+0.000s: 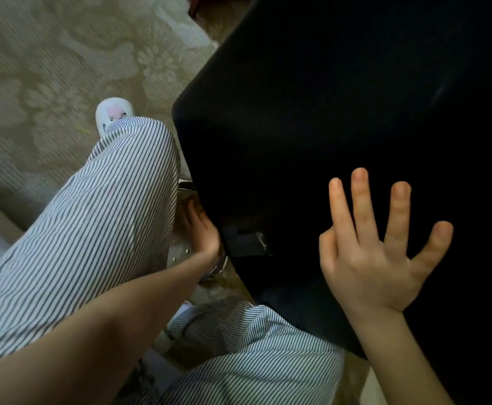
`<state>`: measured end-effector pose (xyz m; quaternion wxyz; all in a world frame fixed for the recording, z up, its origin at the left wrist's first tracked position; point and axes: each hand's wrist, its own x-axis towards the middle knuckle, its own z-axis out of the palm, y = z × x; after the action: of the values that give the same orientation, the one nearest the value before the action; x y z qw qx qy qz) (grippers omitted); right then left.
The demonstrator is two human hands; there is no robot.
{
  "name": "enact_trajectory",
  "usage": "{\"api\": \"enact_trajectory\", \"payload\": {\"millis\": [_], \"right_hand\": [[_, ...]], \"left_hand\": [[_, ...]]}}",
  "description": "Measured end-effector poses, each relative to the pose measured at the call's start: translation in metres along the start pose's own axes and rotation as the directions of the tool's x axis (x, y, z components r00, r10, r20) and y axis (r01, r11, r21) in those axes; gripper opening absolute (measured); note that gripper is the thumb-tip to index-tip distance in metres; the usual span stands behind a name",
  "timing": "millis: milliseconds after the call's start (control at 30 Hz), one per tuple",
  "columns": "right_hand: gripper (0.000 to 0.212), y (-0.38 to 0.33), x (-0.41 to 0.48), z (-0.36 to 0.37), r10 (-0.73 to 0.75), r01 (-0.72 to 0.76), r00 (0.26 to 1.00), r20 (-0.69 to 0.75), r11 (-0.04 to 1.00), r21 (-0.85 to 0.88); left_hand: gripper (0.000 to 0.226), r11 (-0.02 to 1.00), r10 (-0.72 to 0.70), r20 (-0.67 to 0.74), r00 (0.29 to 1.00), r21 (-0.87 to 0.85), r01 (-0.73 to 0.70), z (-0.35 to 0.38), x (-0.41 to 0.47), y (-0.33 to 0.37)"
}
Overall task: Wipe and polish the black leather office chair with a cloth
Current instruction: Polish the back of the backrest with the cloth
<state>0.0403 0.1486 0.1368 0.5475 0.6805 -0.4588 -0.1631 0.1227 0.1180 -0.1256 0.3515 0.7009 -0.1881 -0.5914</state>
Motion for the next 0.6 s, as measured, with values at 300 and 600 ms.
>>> {"api": "enact_trajectory", "payload": {"millis": [300,600], "right_hand": [[0.054,0.001,0.003,-0.006,-0.036,0.035,0.999,0.028,0.998,0.050],[0.049,0.007,0.004,-0.018,-0.111,0.079,0.989,0.102,0.958,0.277]], "left_hand": [[0.046,0.971,0.103,-0.071,0.992,-0.210,-0.116,0.008,-0.075,0.039],[0.051,0.830,0.533,0.178,0.827,-0.298,-0.471,0.005,-0.140,0.070]]}}
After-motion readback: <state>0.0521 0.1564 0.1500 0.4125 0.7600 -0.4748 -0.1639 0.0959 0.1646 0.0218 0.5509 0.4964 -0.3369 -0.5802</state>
